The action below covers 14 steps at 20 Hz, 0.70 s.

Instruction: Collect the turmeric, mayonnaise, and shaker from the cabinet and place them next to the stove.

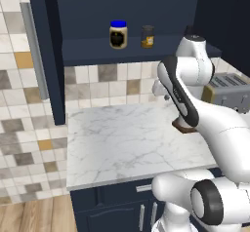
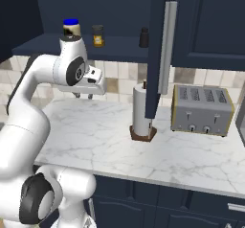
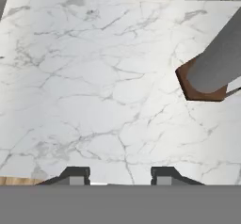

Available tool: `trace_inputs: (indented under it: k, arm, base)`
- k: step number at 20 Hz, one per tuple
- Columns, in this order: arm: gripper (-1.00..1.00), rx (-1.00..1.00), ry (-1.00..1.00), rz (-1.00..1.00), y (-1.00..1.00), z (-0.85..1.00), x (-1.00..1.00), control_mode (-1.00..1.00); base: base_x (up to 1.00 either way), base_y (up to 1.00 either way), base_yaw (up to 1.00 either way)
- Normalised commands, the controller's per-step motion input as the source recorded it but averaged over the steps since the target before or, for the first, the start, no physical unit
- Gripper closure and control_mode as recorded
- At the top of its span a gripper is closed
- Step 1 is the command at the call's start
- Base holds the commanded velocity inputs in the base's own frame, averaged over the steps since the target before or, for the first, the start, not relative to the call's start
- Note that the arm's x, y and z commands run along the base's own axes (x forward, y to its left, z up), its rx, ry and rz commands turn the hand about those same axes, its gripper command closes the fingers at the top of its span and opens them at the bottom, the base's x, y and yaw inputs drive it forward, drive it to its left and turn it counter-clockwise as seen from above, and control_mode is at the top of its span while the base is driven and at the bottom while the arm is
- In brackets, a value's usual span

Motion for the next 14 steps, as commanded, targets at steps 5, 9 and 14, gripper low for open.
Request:
trace_inputs:
  k: [5,9,14]
  arm:
    - [-1.00,0.00,-0.21,0.00,0.00,0.01,-0.38,-1.00]
    - [-1.00,0.02,-0.49,0.00,0.00,0.33,-0.56,-1.00]
    - [-1.00,0.02,-0.43,0.00,0.09,0.66,-0.21,-1.00]
  base:
    - [0.00,0.00,0.00]
    - [0.00,0.00,0.00]
    - [0.00,0.00,0.00]
